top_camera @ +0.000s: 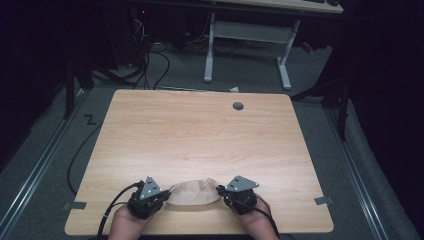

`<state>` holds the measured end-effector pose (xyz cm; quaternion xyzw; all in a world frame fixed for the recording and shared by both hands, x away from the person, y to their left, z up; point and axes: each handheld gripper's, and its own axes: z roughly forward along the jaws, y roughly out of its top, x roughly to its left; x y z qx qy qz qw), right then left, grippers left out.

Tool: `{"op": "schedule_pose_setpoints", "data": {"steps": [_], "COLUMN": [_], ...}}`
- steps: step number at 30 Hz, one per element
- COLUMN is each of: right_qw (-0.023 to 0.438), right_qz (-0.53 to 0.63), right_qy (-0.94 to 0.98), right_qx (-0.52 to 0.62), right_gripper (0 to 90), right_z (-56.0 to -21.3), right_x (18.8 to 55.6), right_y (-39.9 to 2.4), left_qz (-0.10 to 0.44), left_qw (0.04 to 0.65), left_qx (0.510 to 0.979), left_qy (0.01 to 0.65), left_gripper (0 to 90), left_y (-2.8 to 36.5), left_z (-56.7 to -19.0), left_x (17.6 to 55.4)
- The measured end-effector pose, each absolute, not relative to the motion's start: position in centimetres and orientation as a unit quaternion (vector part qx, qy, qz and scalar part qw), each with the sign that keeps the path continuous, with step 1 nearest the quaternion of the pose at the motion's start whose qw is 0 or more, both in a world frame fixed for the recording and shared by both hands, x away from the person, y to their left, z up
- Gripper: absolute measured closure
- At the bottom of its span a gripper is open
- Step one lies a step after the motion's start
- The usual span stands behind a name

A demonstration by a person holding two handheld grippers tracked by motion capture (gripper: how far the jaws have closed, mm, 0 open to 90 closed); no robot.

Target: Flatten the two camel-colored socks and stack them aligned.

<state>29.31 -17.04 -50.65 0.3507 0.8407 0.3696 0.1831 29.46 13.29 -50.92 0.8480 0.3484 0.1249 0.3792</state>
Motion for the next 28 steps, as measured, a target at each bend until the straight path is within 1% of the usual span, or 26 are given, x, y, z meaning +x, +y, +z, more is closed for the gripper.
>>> {"op": "schedule_pose_setpoints", "data": {"steps": [2,3,5,7,8,10,12,15,18,21,24,28], "right_qw": [0.166,0.164,0.160,0.162,0.167,0.181,0.190,0.209,0.221,0.229,0.231,0.237], "right_qz": [0.355,0.352,0.359,0.376,0.380,0.389,0.393,0.388,0.375,0.362,0.361,0.363], "right_qy": [0.848,0.849,0.843,0.833,0.830,0.820,0.808,0.792,0.783,0.772,0.765,0.759], "right_qx": [0.357,0.359,0.368,0.372,0.372,0.379,0.395,0.422,0.443,0.469,0.481,0.485], "right_gripper": [83.5,81.5,75.0,71.3,70.2,66.3,62.1,58.0,57.5,56.9,56.6,55.0], "right_z": [-51.2,-51.5,-51.4,-50.9,-50.8,-50.4,-50.3,-50.8,-51.4,-51.9,-52.1,-52.0], "right_x": [29.7,29.8,29.8,29.8,29.8,29.9,30.2,31.0,31.8,32.6,33.0,33.2], "right_y": [-17.0,-17.0,-17.3,-17.7,-17.9,-18.5,-19.4,-21.0,-22.4,-23.5,-24.2,-24.7], "left_qz": [0.115,0.108,0.095,0.111,0.123,0.124,0.136,0.161,0.172,0.164,0.166,0.169], "left_qw": [0.385,0.385,0.390,0.384,0.384,0.399,0.411,0.405,0.377,0.371,0.372,0.360], "left_qx": [0.841,0.841,0.836,0.844,0.846,0.838,0.824,0.809,0.806,0.795,0.793,0.802], "left_qy": [0.363,0.365,0.375,0.357,0.348,0.350,0.366,0.394,0.423,0.452,0.453,0.444], "left_gripper": [86.7,84.5,71.9,62.4,58.5,51.5,49.8,49.5,49.9,50.0,49.9,49.3], "left_y": [13.1,13.0,12.8,13.3,13.7,14.3,15.5,17.5,19.1,20.2,20.2,19.9], "left_z": [-51.2,-51.3,-51.5,-51.2,-50.9,-50.4,-50.0,-50.1,-51.0,-51.6,-51.5,-51.7], "left_x": [29.3,29.3,29.5,29.8,30.0,30.5,31.2,32.5,33.9,34.8,34.8,34.6]}}
